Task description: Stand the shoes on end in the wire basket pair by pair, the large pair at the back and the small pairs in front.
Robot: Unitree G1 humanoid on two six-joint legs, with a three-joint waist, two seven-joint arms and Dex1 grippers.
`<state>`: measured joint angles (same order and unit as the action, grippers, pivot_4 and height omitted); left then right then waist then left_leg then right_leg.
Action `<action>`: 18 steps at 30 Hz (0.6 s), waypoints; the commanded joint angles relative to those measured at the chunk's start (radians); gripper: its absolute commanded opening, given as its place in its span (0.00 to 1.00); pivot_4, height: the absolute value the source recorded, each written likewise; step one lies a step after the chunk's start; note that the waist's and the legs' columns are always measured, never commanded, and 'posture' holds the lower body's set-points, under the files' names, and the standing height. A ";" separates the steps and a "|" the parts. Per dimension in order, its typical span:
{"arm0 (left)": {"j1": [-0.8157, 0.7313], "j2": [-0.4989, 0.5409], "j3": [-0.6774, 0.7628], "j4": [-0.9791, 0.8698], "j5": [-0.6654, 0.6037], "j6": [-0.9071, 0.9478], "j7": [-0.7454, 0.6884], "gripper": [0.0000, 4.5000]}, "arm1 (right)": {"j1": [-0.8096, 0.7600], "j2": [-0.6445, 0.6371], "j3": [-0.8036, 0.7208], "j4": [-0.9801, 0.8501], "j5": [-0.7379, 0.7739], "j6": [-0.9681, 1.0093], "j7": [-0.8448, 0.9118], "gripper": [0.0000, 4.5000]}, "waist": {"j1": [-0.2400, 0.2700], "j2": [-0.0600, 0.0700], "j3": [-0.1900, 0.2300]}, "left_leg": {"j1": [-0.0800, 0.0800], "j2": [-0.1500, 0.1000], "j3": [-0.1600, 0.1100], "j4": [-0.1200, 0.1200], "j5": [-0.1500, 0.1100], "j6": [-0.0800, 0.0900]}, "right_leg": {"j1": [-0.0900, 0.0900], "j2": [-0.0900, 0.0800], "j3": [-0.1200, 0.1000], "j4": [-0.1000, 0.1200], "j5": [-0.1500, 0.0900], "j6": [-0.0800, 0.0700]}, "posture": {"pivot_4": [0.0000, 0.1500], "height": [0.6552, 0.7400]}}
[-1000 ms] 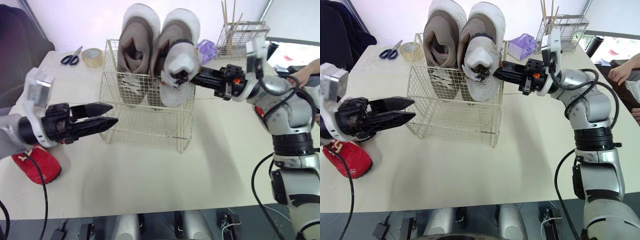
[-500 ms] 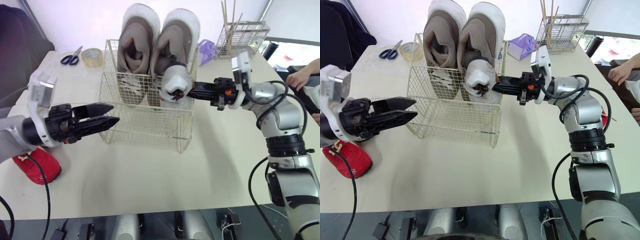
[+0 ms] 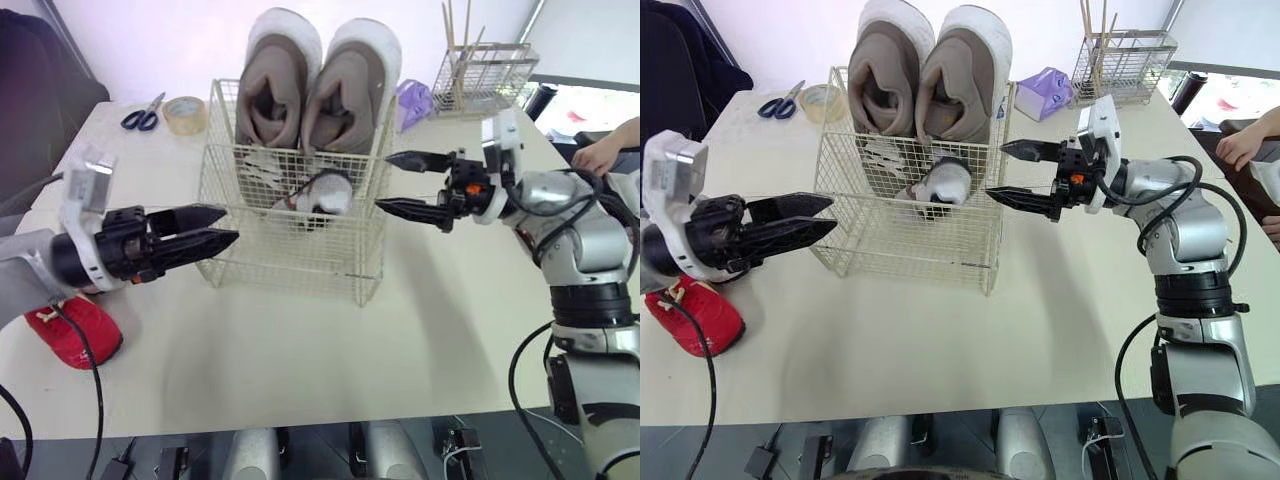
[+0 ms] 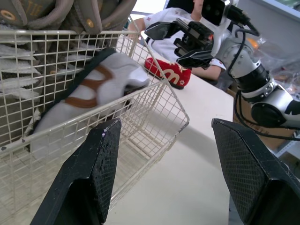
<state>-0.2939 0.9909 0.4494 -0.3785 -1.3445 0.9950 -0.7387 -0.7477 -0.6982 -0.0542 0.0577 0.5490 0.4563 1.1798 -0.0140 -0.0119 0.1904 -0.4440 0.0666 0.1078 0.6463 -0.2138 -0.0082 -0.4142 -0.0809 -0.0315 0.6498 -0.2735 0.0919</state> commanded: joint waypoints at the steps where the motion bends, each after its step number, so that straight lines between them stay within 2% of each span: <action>1: -0.013 0.011 0.023 0.001 0.010 -0.014 -0.005 0.71 | -0.042 -0.056 -0.082 -0.057 0.064 0.073 -0.016 0.90 | 0.000 0.000 0.000 | 0.000 0.000 0.000 0.000 0.000 0.000 | 0.000 0.000 0.000 0.000 0.000 0.000 | 1.00 1.00; 5: -0.006 0.029 0.042 0.014 0.027 -0.010 -0.010 0.71 | -0.113 -0.082 -0.131 -0.090 0.161 0.174 -0.022 0.90 | 0.000 0.000 0.000 | 0.000 0.000 0.000 0.000 0.000 0.000 | 0.000 0.000 0.000 0.000 0.000 0.000 | 1.00 1.00; 11: -0.006 0.026 0.046 0.007 0.037 -0.014 -0.005 0.71 | -0.121 -0.064 -0.097 -0.122 0.166 0.201 -0.026 0.90 | -0.001 0.000 0.000 | 0.000 0.000 0.000 0.000 0.000 0.000 | 0.000 0.000 0.000 0.000 0.000 -0.001 | 1.00 1.00; 18: -0.012 0.079 0.100 0.028 0.049 0.031 0.116 0.71 | -0.181 -0.096 -0.079 -0.111 0.191 0.320 -0.050 0.90 | -0.001 0.000 0.000 | 0.000 0.000 -0.001 0.000 0.000 0.000 | -0.001 -0.001 0.000 0.000 0.000 -0.001 | 1.00 1.00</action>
<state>-0.2901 1.0405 0.4879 -0.3539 -1.2923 1.0113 -0.6671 -0.8862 -0.7681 -0.1201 -0.0335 0.7160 0.7443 1.1317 -0.0145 -0.0120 0.1904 -0.4441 0.0668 0.1070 0.6461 -0.2140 -0.0082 -0.4149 -0.0815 -0.0311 0.6498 -0.2737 0.0911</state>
